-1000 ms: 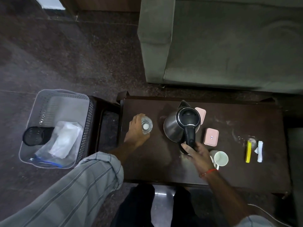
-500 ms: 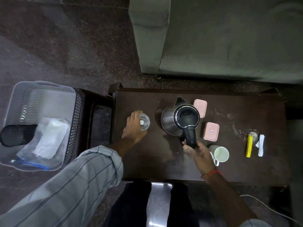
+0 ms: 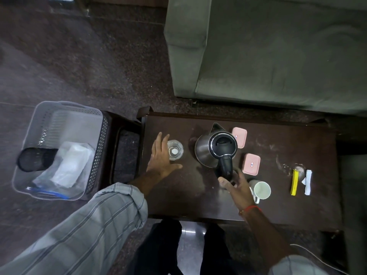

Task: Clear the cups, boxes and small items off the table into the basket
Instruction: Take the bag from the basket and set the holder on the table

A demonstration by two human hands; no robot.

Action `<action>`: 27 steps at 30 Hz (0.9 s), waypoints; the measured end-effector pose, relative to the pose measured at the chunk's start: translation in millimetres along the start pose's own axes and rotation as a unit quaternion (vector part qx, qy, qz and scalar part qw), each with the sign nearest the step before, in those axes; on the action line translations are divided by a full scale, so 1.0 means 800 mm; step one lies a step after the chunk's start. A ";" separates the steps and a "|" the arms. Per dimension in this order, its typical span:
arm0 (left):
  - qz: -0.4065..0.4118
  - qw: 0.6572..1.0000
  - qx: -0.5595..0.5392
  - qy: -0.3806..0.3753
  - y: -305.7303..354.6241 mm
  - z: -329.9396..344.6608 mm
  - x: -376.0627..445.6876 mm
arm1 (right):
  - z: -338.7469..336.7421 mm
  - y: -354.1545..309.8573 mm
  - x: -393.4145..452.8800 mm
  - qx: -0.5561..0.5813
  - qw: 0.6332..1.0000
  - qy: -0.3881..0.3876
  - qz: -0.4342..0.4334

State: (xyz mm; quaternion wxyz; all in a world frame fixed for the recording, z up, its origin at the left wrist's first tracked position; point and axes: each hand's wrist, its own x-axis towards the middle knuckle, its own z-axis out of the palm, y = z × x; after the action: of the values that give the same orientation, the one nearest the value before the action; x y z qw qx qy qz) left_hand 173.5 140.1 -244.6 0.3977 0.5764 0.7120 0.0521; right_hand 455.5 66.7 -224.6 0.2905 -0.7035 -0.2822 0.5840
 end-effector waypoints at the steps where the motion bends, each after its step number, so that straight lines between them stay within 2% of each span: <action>1: -0.002 1.000 -0.003 0.008 0.003 -0.008 -0.008 | 0.000 -0.003 -0.004 0.001 1.000 0.011 0.000; 4: 0.002 1.000 -0.006 0.030 0.013 -0.031 -0.037 | -0.006 -0.019 -0.020 -0.026 0.999 0.031 -0.010; 9: 0.033 0.995 -0.018 0.087 0.048 -0.054 -0.096 | -0.030 -0.052 -0.058 -0.081 0.995 0.019 -0.060; 16: 0.078 0.976 -0.044 0.197 0.121 -0.075 -0.180 | -0.071 -0.107 -0.105 -0.063 0.984 0.036 -0.165; 22: 0.101 0.965 -0.055 0.235 0.162 -0.088 -0.225 | -0.098 -0.155 -0.119 -0.076 0.968 0.057 -0.232; 27: 0.116 0.953 -0.074 0.272 0.165 -0.091 -0.242 | -0.104 -0.192 -0.119 -0.124 0.944 0.055 -0.299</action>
State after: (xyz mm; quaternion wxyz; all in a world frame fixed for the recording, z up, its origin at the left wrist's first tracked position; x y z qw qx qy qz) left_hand 234.8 45.1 -26.8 0.2217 0.5881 0.7156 0.3048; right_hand 513.1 93.1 -35.9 0.3775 -0.6481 -0.5336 0.3908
